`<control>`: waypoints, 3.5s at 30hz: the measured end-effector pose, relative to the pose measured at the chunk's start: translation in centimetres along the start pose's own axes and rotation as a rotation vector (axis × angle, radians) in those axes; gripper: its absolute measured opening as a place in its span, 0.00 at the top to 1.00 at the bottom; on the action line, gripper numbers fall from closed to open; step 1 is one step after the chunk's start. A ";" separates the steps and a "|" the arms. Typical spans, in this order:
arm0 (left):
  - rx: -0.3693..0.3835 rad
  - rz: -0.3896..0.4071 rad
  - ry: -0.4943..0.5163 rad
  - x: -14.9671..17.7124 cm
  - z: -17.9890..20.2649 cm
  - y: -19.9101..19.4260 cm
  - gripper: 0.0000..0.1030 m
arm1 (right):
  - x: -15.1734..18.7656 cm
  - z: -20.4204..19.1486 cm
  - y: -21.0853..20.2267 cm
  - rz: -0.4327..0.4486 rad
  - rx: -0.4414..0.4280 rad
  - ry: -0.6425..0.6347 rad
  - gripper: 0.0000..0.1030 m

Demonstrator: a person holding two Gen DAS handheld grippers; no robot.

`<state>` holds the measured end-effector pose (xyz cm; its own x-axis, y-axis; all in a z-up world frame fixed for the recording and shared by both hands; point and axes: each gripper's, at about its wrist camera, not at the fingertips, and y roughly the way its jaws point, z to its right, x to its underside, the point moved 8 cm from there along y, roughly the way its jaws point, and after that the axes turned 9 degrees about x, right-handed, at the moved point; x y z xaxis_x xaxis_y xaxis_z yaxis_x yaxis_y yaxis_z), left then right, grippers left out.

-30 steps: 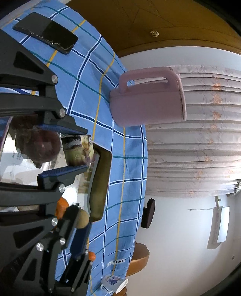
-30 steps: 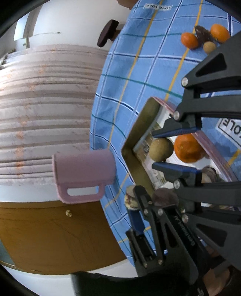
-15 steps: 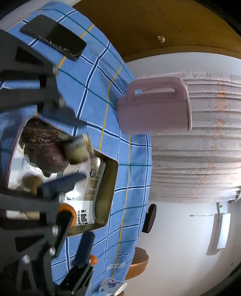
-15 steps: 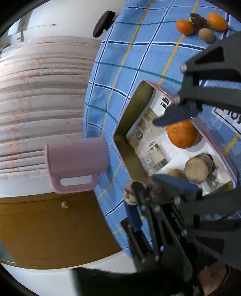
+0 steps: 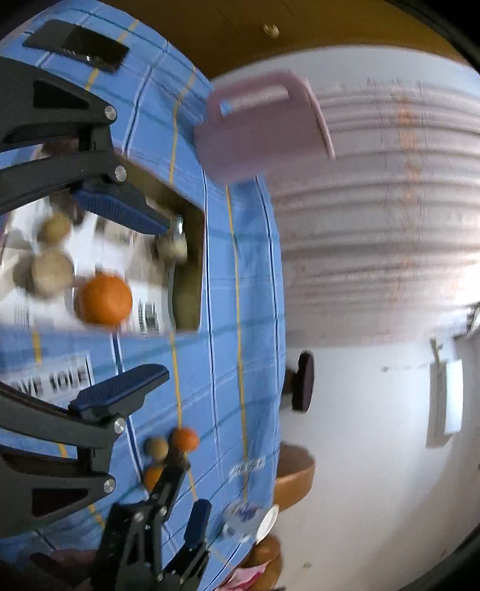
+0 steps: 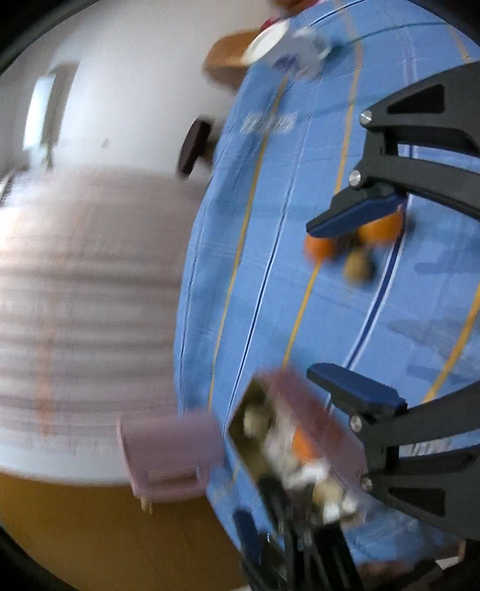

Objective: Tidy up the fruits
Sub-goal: 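Grasp a kiwi with the left gripper while the right gripper grasps an orange, then lift the kiwi and orange and carry them toward the tin box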

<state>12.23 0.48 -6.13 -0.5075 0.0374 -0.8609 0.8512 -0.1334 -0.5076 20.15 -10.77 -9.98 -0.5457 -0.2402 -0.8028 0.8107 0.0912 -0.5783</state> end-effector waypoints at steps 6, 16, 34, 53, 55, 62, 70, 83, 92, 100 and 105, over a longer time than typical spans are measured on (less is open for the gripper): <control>0.060 -0.055 0.070 -0.4 4.2 2.8 0.28 | 2.4 3.9 2.4 -0.118 0.027 0.077 0.29; 0.119 -0.154 0.092 0.5 7.0 6.4 0.28 | 4.1 3.7 4.6 -0.228 -0.040 0.086 0.57; 0.256 -0.254 0.128 1.8 11.5 10.7 0.28 | 3.8 7.9 3.1 -0.168 0.083 0.253 0.58; 0.406 -0.325 0.036 2.4 12.3 12.3 0.70 | 3.9 7.7 3.2 -0.160 0.069 0.243 0.58; 0.395 -0.304 0.034 2.2 12.1 12.0 0.70 | 3.8 7.6 3.1 -0.153 0.070 0.237 0.58; 0.373 -0.261 0.022 1.5 11.4 11.4 0.70 | 3.3 6.9 2.3 -0.115 0.048 0.213 0.58; 0.347 -0.230 0.004 1.2 10.8 10.9 0.70 | 3.0 6.8 1.8 -0.087 0.031 0.214 0.58; 0.302 -0.171 0.049 0.6 11.1 9.9 0.70 | 2.6 6.4 0.9 -0.041 0.022 0.200 0.58; 0.292 -0.142 0.041 0.3 10.8 9.5 0.70 | 2.3 6.3 0.5 -0.015 0.019 0.197 0.58; 0.280 -0.106 0.044 0.0 10.7 8.9 0.70 | 2.2 6.1 -0.1 0.009 0.015 0.191 0.58; 0.276 -0.093 0.042 -0.1 10.6 8.6 0.70 | 2.1 6.1 -0.4 0.024 0.014 0.191 0.58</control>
<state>18.19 -11.20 -10.04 -0.5707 0.1023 -0.8148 0.7300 -0.3912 -0.5604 19.97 -17.17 -10.54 -0.5555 -0.0503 -0.8300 0.8260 0.0814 -0.5577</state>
